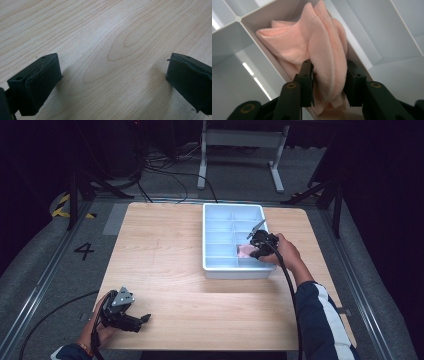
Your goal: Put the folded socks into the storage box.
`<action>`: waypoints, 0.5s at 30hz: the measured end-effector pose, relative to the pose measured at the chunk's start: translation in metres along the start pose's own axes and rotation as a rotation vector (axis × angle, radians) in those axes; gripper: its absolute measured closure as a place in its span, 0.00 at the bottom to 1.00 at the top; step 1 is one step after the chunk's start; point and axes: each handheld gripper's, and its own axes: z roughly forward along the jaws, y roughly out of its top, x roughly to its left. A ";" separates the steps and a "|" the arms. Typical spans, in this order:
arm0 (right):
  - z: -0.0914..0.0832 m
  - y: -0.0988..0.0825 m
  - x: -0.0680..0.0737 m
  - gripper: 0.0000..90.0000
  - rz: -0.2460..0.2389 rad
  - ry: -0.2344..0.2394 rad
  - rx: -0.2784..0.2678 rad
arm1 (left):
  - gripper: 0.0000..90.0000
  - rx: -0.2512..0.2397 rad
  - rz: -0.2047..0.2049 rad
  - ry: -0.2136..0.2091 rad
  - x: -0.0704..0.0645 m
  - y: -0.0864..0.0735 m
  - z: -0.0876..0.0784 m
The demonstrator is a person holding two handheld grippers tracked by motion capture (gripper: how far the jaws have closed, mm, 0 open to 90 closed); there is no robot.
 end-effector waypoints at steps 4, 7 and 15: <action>-0.003 -0.003 -0.001 0.63 0.028 -0.005 -0.020 | 0.00 0.000 0.000 0.000 0.000 0.000 0.000; -0.007 -0.005 -0.003 0.60 0.043 0.001 -0.041 | 0.00 0.000 0.000 0.000 0.000 0.000 0.000; -0.015 -0.010 -0.007 0.52 0.076 0.004 -0.086 | 0.00 0.001 -0.002 0.001 0.000 0.000 0.000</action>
